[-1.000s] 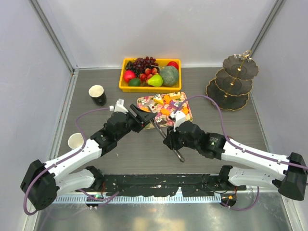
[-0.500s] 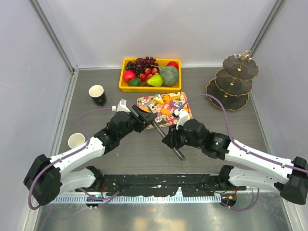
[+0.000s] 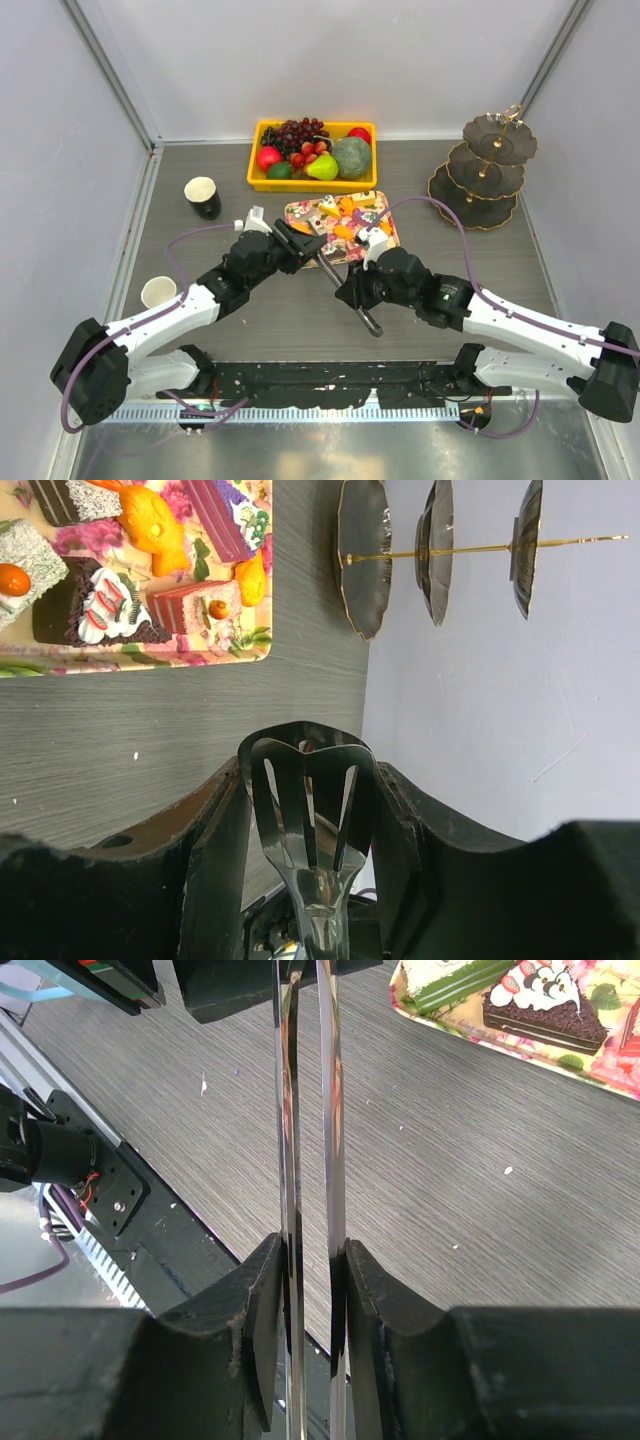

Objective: Serve the afternoon tea

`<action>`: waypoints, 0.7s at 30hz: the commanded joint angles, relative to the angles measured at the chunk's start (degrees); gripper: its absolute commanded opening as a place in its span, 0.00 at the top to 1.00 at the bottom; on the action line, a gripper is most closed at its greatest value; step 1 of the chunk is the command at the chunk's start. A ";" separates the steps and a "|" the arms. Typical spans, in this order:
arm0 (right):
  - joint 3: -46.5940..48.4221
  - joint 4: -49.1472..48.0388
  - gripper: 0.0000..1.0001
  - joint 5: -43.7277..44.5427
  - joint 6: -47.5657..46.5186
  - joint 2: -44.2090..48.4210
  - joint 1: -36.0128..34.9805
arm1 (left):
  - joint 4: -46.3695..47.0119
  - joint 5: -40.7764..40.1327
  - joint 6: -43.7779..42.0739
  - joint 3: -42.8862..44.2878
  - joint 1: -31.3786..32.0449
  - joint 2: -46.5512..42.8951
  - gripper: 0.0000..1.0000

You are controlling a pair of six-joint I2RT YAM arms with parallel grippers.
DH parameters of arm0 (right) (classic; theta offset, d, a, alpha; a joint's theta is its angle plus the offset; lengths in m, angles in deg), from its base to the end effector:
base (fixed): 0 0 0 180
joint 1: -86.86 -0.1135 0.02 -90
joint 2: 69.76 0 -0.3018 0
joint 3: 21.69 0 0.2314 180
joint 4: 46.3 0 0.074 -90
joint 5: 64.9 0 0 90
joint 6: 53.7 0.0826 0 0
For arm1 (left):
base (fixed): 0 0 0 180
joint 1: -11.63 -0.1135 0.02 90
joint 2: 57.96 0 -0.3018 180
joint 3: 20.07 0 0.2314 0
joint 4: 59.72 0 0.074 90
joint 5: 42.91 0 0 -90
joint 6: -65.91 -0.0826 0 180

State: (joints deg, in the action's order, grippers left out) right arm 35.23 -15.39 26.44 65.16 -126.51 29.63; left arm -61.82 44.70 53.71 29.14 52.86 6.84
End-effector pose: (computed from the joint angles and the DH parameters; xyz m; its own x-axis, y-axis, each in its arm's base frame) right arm 0.1210 0.1844 0.2865 -0.6428 -0.1071 -0.7585 -0.5932 0.6962 0.4044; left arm 0.2005 -0.1711 0.2768 -0.6627 -0.7177 -0.2137 -0.0905 0.3601 -0.9285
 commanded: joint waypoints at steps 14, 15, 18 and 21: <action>3.38 1.17 0.58 -0.47 -3.20 -4.24 -0.60 | -2.82 -0.68 1.48 2.65 -0.10 -1.34 1.00; 3.37 1.17 0.57 -0.47 -3.20 -4.51 -0.69 | -2.73 -0.51 1.65 2.65 -0.10 -1.42 1.00; 3.29 1.17 0.56 -0.20 -3.64 -5.12 -0.69 | -2.65 -0.42 2.00 2.56 -0.10 -1.25 1.00; 3.46 1.26 0.55 0.24 -4.08 -6.00 -0.95 | -2.56 -0.24 2.44 2.30 -0.10 -1.16 1.00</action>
State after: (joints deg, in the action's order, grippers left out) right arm 36.30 -14.37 25.83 62.52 -131.32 29.08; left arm -66.37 44.30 53.99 29.33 52.86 6.82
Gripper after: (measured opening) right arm 0.448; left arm 0.503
